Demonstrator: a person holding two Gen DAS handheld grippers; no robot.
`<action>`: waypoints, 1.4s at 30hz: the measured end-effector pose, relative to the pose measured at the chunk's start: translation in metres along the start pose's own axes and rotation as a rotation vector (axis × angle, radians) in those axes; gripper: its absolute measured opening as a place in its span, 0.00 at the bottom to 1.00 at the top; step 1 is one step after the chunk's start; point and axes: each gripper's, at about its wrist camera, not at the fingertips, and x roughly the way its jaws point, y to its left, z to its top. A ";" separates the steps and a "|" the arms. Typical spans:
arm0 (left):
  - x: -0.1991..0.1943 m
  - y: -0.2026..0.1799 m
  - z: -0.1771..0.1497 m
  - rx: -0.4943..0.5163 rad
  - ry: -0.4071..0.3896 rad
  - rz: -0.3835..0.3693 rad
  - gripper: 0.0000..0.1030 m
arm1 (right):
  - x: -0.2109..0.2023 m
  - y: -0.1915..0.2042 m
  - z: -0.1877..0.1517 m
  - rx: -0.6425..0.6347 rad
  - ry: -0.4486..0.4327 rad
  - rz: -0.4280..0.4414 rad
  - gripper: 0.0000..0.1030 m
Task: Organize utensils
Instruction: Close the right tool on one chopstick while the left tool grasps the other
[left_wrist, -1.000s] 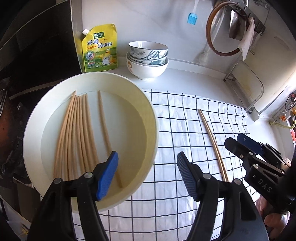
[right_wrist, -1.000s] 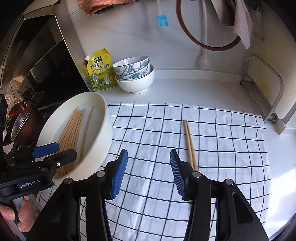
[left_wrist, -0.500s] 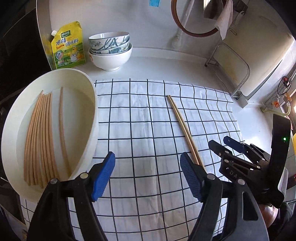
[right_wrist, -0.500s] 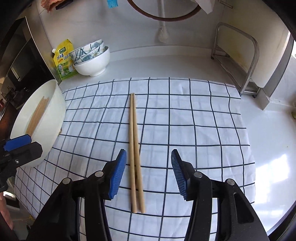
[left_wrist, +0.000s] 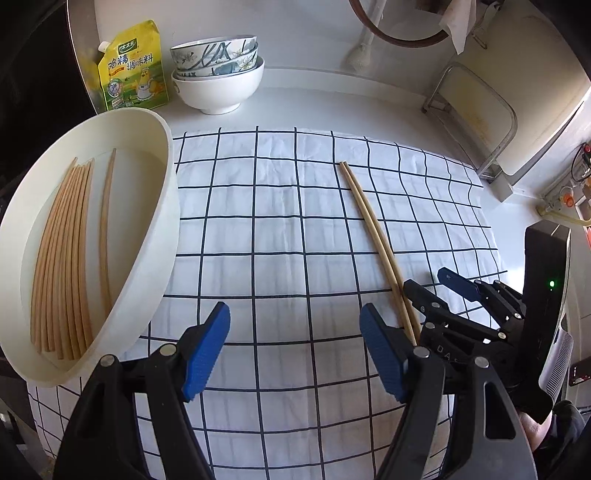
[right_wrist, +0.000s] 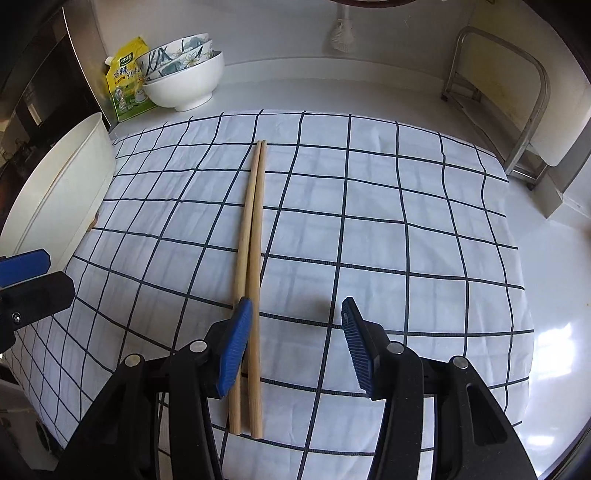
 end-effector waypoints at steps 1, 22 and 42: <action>0.000 0.001 0.000 -0.002 0.000 0.004 0.69 | 0.001 0.002 0.000 -0.007 -0.001 -0.003 0.47; 0.021 -0.016 -0.003 -0.005 0.004 0.030 0.69 | 0.005 0.006 -0.001 -0.033 -0.040 0.039 0.06; 0.078 -0.061 0.015 0.062 0.002 0.096 0.69 | -0.010 -0.068 -0.021 0.109 -0.051 -0.002 0.08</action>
